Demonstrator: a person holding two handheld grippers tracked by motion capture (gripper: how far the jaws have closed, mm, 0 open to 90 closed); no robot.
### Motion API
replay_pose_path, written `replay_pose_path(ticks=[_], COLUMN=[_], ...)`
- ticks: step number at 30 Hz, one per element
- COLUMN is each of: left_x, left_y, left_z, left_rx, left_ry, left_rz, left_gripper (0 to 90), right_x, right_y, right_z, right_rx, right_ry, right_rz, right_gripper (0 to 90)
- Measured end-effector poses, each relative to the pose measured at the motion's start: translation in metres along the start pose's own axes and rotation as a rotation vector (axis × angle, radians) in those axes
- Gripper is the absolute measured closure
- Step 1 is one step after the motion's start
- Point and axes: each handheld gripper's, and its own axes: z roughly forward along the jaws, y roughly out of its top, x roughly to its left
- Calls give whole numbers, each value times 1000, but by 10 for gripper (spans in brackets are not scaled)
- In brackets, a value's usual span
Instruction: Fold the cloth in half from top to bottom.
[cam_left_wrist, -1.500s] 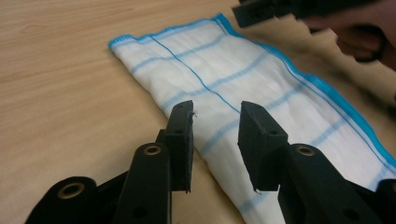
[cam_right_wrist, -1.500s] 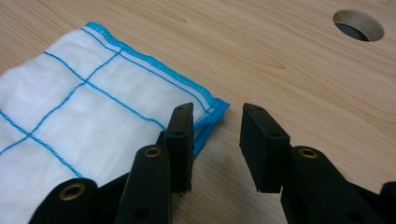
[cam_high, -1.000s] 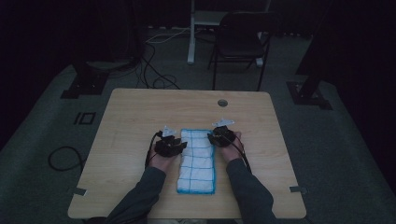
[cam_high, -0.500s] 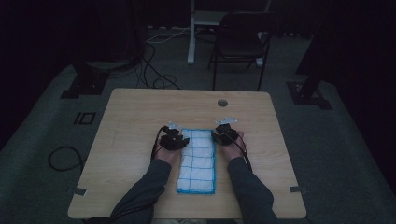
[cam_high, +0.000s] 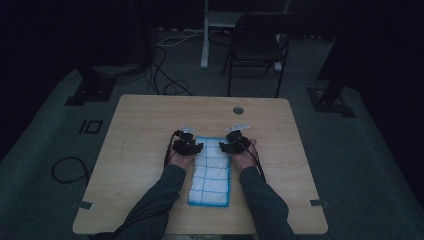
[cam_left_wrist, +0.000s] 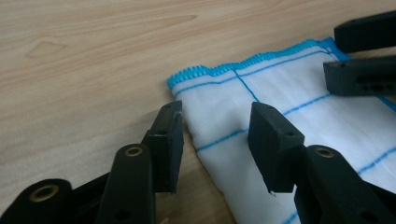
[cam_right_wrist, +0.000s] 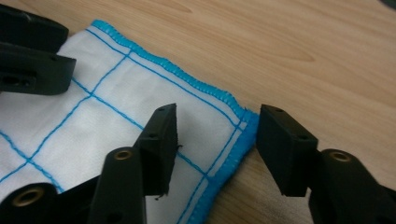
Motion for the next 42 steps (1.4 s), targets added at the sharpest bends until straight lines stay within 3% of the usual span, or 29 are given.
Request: replay_pose_path(ticks=[5, 10, 16, 21, 24, 29, 42], left_x=[0, -1, -1, -1, -1, -2, -1], left_y=[3, 4, 4, 4, 6, 5, 11], left_z=[5, 6, 5, 5, 5, 5, 1], left_rx=[-9, -8, 2, 12, 29, 38, 19], left_ry=[9, -4, -45, -50, -64, -66, -83], left_rz=[23, 33, 39, 31, 26, 49, 40], left_gripper=[525, 522, 563, 666, 714, 817, 856], right_x=[-1, -3, 1, 3, 5, 5, 4], right_y=[0, -1, -1, 0, 0, 2, 3], right_z=[1, 2, 2, 1, 1, 1, -5], right_rx=[5, 5, 4, 6, 11, 21, -13], right_ry=[-13, 7, 30, 54, 87, 109, 96], right_rz=[11, 20, -7, -23, -30, -29, -34], right_gripper=[417, 403, 481, 592, 703, 797, 824])
